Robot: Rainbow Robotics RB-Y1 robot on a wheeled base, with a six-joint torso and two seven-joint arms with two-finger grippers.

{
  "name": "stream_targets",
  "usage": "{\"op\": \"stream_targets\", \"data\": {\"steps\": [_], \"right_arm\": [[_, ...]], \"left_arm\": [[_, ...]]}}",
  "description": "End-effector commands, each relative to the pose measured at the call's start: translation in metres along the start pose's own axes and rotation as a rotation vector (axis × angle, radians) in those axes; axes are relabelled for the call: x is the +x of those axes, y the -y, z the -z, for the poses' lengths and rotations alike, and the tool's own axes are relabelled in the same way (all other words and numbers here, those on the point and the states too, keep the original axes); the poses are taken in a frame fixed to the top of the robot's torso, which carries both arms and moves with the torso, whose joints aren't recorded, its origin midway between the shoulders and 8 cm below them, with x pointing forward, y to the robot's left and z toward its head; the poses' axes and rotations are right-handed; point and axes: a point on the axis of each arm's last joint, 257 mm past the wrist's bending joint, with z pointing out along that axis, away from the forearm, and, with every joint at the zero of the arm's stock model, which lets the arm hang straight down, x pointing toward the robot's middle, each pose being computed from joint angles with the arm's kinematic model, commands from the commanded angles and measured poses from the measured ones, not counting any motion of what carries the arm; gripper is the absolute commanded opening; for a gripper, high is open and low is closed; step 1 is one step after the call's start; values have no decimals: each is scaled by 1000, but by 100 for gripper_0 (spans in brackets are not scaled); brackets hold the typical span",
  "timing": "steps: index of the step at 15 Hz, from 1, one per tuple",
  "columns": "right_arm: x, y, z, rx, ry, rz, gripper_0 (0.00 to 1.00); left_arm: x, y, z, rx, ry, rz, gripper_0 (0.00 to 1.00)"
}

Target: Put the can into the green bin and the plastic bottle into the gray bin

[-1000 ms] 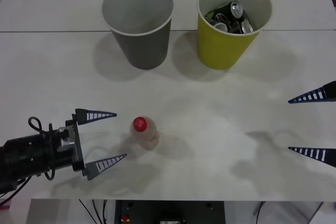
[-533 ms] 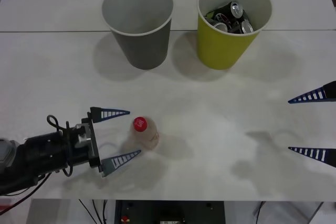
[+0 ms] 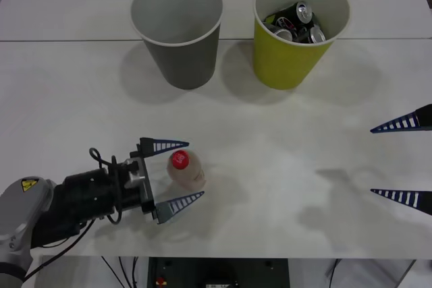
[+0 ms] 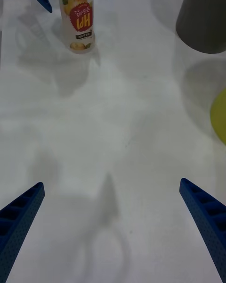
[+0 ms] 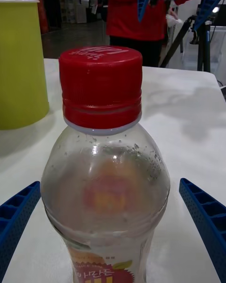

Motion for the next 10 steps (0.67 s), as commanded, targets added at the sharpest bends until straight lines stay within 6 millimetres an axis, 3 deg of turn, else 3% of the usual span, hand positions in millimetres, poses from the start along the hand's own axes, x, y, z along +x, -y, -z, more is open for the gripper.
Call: {"op": "stream_targets", "data": {"steps": [1,10], "right_arm": [[0,0,0,0,0,0,100],[0,0,0,0,0,0,100]], "left_arm": [[2,1,-14,0,5,9,100],[3,-1,-34,12,6,2,100]]}}
